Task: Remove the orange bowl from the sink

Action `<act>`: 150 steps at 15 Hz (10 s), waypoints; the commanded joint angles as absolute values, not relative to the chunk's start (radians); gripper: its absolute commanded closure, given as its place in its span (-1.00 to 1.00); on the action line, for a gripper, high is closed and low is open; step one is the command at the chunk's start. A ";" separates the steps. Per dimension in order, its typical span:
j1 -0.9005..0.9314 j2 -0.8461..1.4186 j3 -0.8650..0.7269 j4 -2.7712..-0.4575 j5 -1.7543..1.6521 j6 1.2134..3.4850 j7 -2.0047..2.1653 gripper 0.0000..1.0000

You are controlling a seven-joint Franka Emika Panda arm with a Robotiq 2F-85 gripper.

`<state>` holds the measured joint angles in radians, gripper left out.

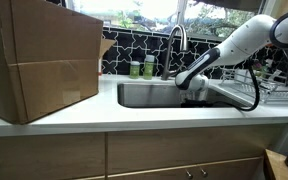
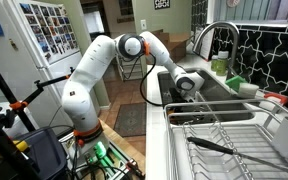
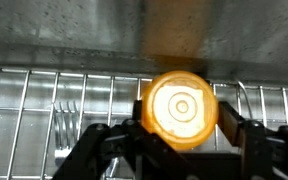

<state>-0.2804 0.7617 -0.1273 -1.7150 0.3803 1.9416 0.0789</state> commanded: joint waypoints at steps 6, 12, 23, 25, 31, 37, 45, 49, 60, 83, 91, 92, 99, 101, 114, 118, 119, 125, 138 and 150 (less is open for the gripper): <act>-0.301 0.606 -0.151 -1.827 0.384 1.947 0.073 0.01; -0.307 0.413 -0.199 -1.962 0.390 1.982 0.074 0.01; -0.269 -0.057 -0.230 -2.312 0.418 2.196 0.230 0.01; -0.272 -0.116 -0.230 -2.357 0.428 2.186 0.237 0.01; -0.292 -0.213 -0.261 -2.443 0.441 2.125 0.260 0.01; -0.307 -0.188 -0.305 -2.444 0.460 2.029 0.260 0.01; -0.315 -0.121 -0.312 -2.422 0.461 2.013 0.334 0.01; -0.315 -0.110 -0.312 -2.411 0.462 2.011 0.366 0.01; -0.313 -0.093 -0.308 -2.395 0.450 1.994 0.410 -0.15; -0.338 -0.163 -0.319 -2.373 0.256 2.001 0.238 -1.00; -0.347 -0.050 -0.408 -2.225 0.376 1.844 -0.120 -1.00; -0.349 -0.025 -0.414 -2.202 0.415 1.800 -0.116 -1.00; -0.371 0.051 -0.399 -2.148 0.470 1.758 -0.240 -1.00; -0.374 0.070 -0.397 -2.138 0.476 1.757 -0.252 -1.00; -0.426 0.239 -0.339 -1.989 0.449 1.594 -0.936 -1.00; -0.440 0.292 -0.315 -1.938 0.447 1.485 -1.093 -1.00; -0.442 0.307 -0.309 -1.924 0.447 1.459 -1.119 -1.00; -0.465 0.413 -0.286 -1.820 0.441 1.311 -1.180 -1.00; -0.518 0.592 -0.220 -1.637 0.465 1.123 -1.196 -1.00; -0.536 0.686 -0.182 -1.543 0.491 1.040 -1.179 -0.91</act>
<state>-0.5059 0.6457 -0.1995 -1.5907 0.4712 1.0834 -1.1843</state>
